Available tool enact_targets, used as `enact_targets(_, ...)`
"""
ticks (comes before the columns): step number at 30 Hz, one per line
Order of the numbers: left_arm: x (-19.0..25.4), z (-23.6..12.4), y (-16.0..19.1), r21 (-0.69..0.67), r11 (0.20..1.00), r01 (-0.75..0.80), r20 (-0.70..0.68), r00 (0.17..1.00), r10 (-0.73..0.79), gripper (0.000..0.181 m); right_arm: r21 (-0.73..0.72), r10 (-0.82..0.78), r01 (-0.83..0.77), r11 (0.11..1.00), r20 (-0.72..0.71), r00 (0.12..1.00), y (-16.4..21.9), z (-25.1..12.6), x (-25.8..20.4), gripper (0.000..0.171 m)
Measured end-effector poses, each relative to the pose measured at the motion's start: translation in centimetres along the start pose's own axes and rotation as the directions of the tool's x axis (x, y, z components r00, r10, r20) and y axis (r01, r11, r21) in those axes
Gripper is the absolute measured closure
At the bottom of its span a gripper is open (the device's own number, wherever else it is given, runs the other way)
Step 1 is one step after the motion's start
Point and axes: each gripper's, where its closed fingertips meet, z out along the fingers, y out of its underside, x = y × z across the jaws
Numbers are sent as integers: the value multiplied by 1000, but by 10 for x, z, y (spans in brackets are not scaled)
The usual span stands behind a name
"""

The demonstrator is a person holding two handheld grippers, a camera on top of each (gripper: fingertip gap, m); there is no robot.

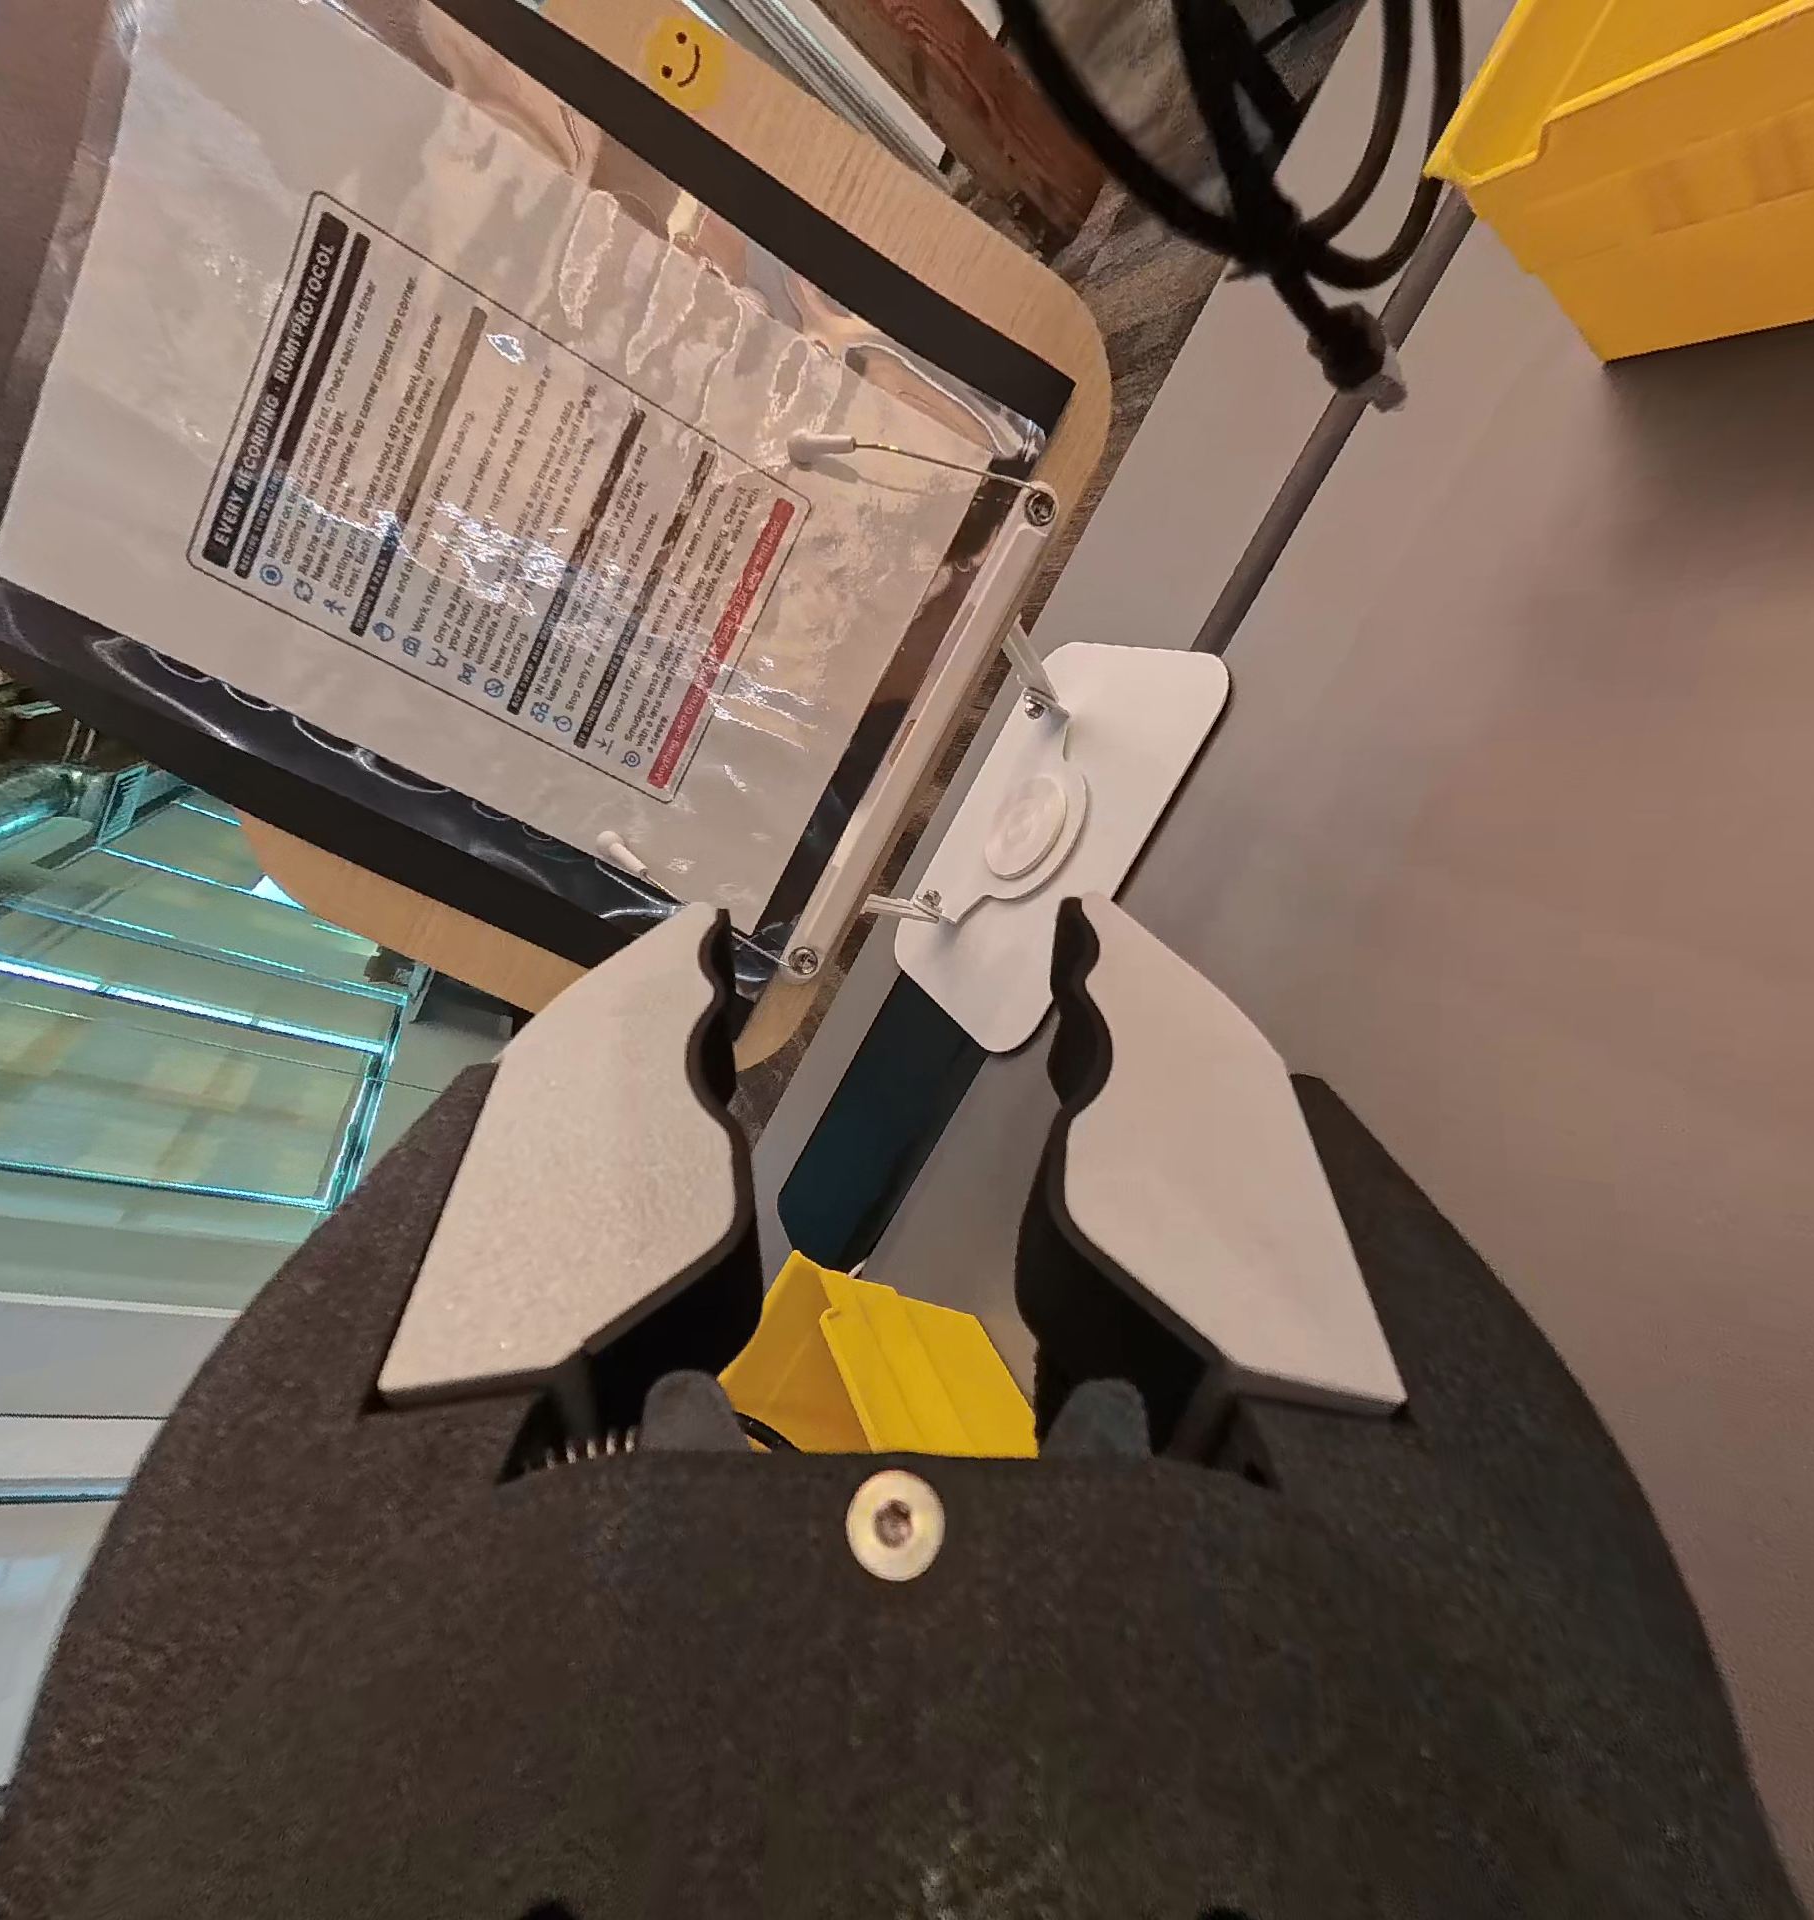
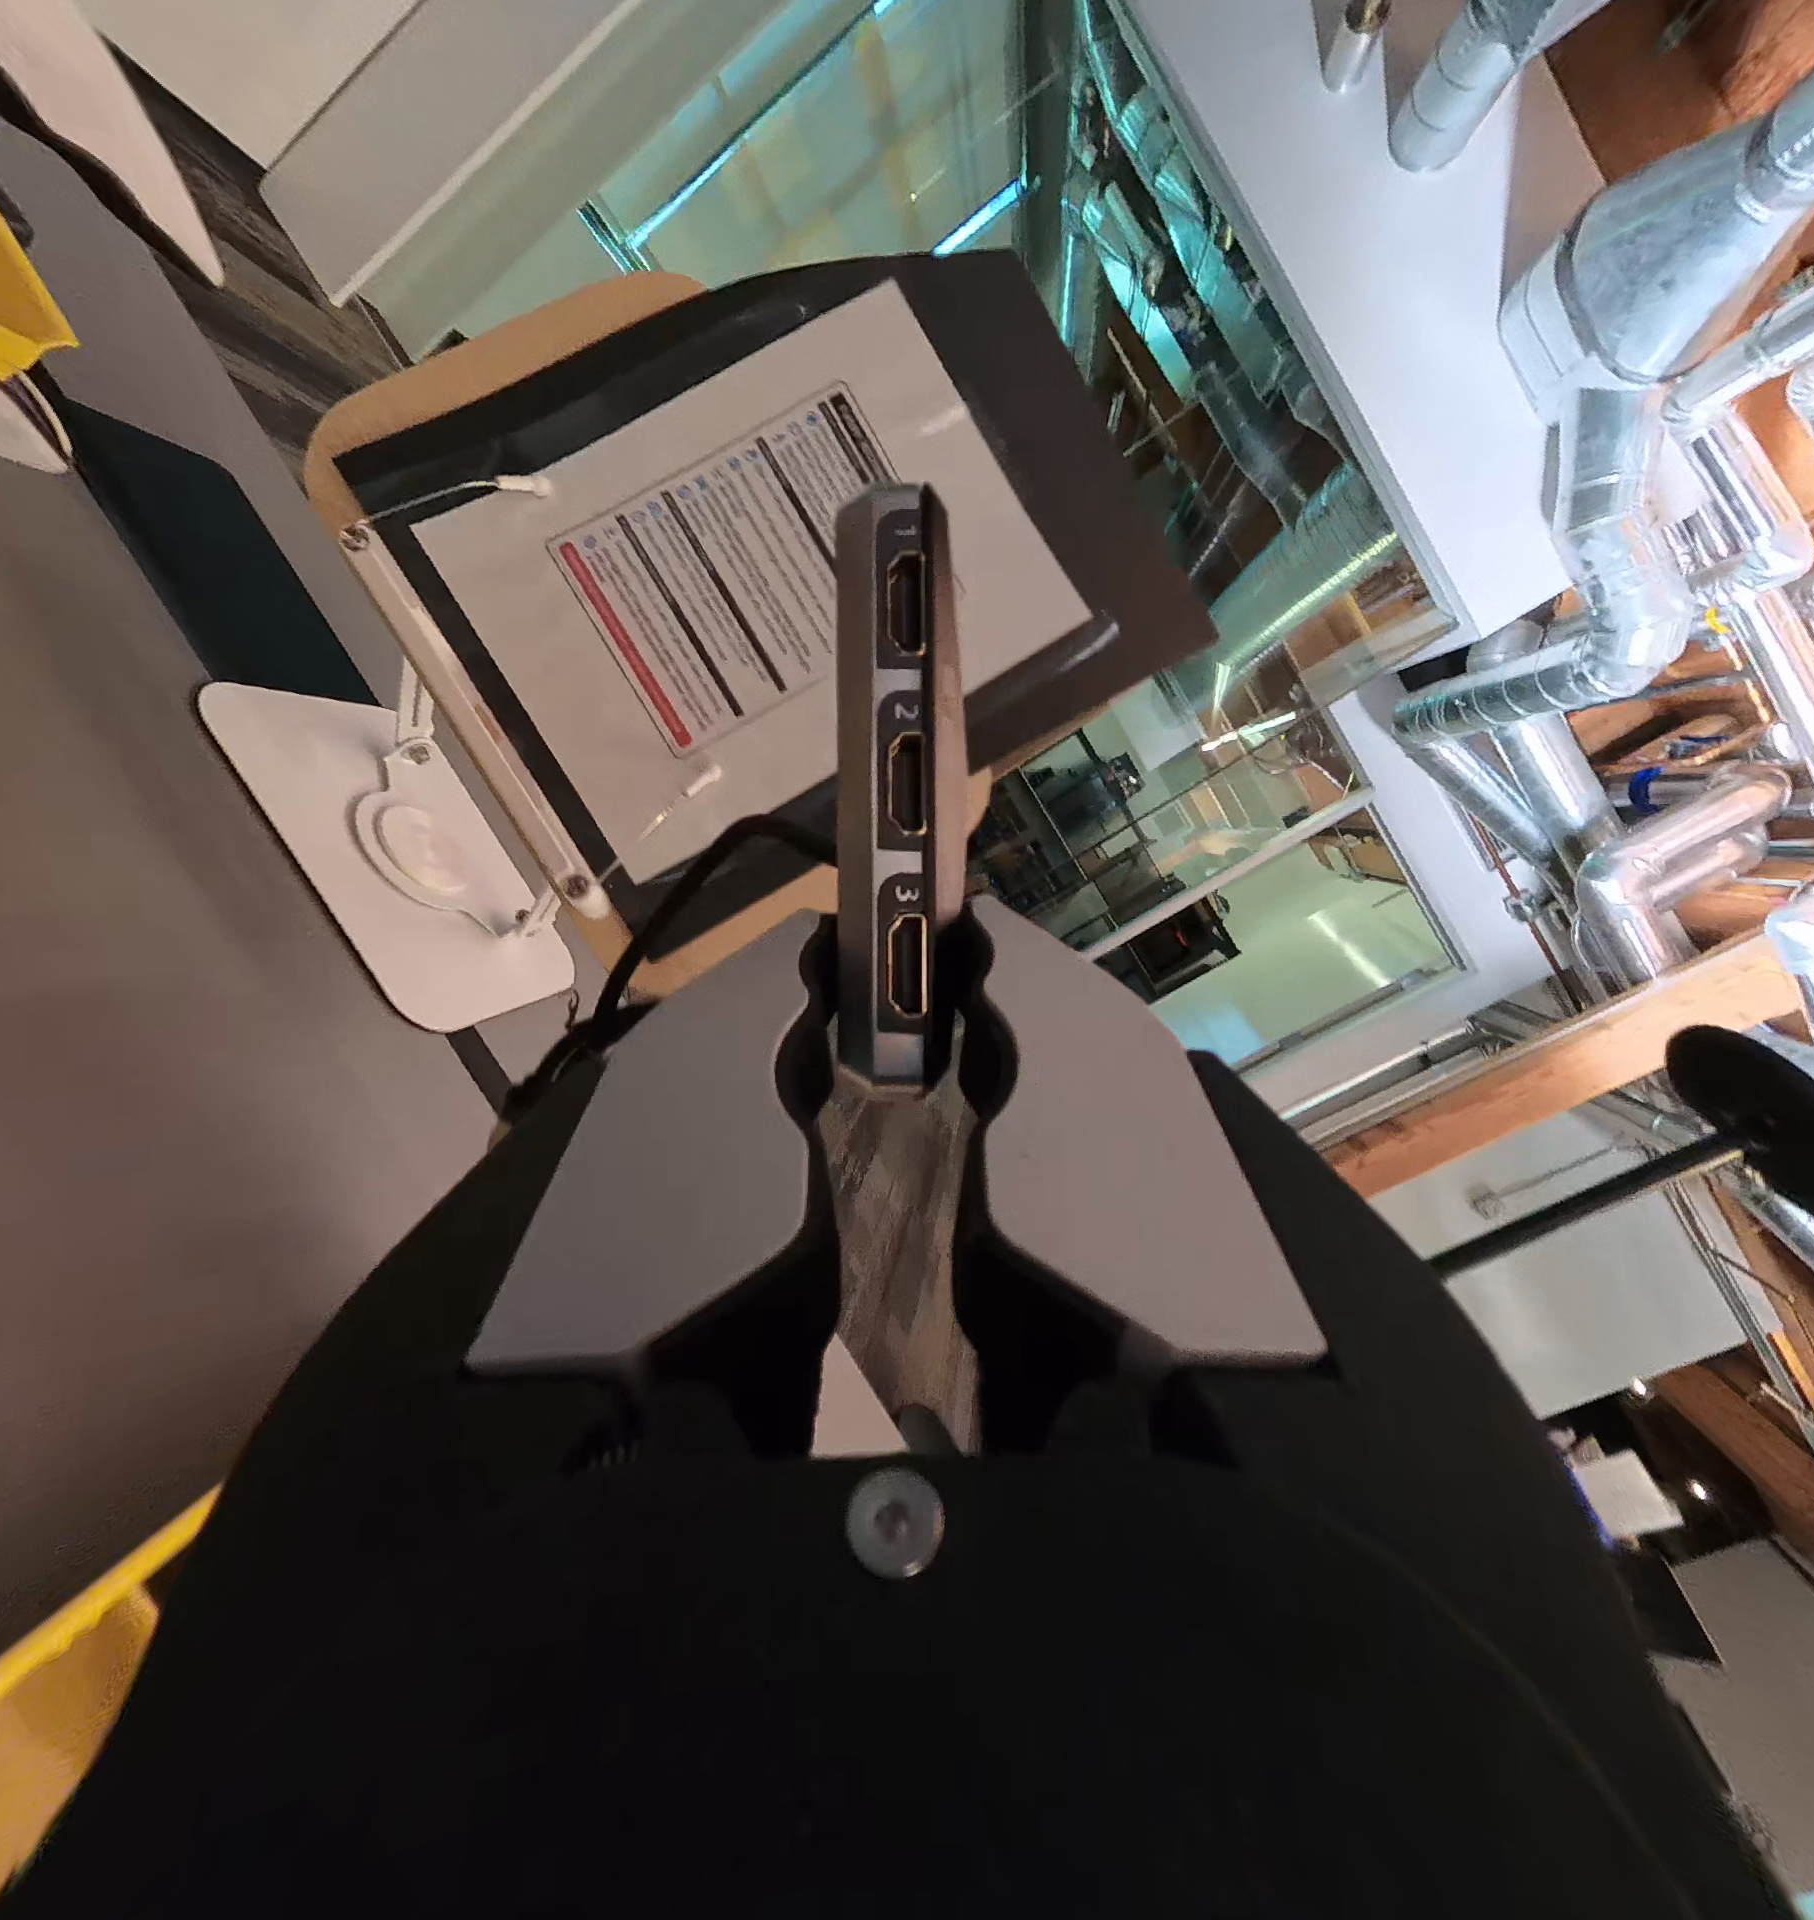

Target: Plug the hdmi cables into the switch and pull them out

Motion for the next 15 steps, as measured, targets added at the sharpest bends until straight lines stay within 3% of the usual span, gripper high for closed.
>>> enact_targets(1,0,0,0,0,1000,-3,-2,1000,3,124,11,-9,9,1000,2,1000,-3,7,-7,150)
enact_targets(8,3,4,5,-24,999,-22,-5,1000,21,124,128,22,-10,992,-94,995,-24,24,-16,150)
enact_targets(15,0,4,7,-31,999,-17,-3,1000,17,125,181,55,-14,983,-222,973,-35,-20,32,150)
